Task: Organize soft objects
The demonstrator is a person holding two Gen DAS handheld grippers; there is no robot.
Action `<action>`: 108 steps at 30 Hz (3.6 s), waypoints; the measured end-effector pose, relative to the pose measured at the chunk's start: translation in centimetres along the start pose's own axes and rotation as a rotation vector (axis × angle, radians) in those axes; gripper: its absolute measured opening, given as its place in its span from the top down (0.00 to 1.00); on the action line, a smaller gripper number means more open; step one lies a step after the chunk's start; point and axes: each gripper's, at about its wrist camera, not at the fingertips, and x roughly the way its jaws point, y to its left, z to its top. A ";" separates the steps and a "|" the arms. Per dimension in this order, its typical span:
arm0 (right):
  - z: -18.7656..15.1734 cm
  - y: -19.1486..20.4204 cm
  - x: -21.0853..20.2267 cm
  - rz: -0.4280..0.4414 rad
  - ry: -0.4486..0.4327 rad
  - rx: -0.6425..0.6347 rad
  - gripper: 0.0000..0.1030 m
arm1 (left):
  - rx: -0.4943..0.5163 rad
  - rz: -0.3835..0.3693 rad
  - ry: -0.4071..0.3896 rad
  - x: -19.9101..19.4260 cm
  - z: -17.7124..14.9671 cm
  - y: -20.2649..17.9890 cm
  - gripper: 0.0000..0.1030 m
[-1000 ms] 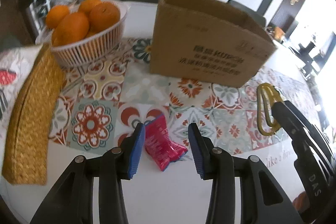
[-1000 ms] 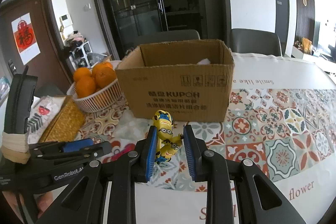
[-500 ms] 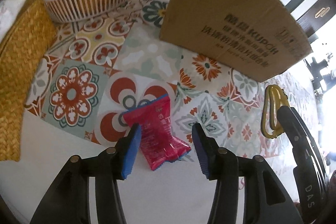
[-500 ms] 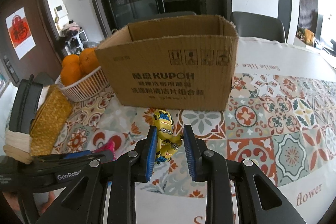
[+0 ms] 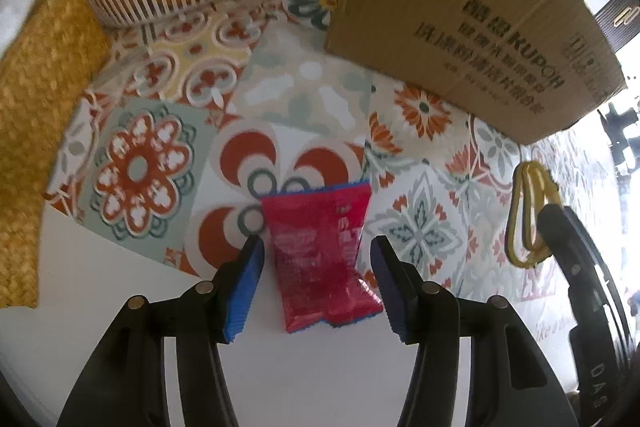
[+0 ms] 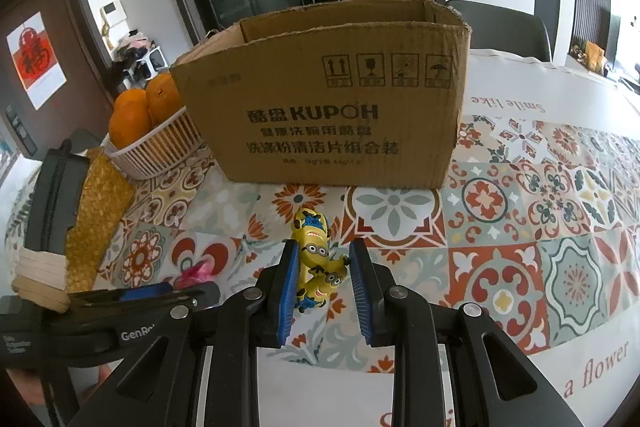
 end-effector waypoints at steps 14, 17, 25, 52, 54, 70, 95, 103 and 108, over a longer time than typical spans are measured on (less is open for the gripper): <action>-0.7 0.7 -1.0 -0.004 0.002 -0.002 0.74 | 0.093 -0.038 -0.086 -1.9 -0.9 -0.4 0.63; -0.7 0.6 -1.7 -0.006 -0.010 0.003 0.74 | 0.122 -0.038 -0.128 -3.1 -1.0 -0.6 0.63; -0.3 0.7 -4.0 -0.009 -0.058 0.007 0.74 | 0.176 -0.071 -0.213 -5.9 -0.9 -1.1 0.64; 4.1 1.4 -10.5 -0.021 -0.260 0.008 0.74 | 0.338 -0.129 -0.453 -15.2 1.4 -4.4 0.64; 4.5 1.3 -10.8 -0.023 -0.272 0.010 0.74 | 0.354 -0.124 -0.471 -15.8 1.7 -4.9 0.64; 8.6 1.2 -12.3 -0.038 -0.355 -0.021 0.74 | 0.423 -0.123 -0.544 -18.5 4.8 -6.5 0.64; 15.0 0.0 -7.2 -0.043 -0.302 -0.077 0.74 | 0.496 -0.105 -0.500 -15.3 12.5 -9.5 0.64; 16.6 -1.4 -3.7 -0.031 -0.235 -0.063 0.74 | 0.506 -0.100 -0.423 -12.1 15.0 -10.3 0.64; 16.9 -2.1 -1.7 -0.028 -0.187 -0.058 0.74 | 0.511 -0.081 -0.383 -10.2 16.2 -10.5 0.64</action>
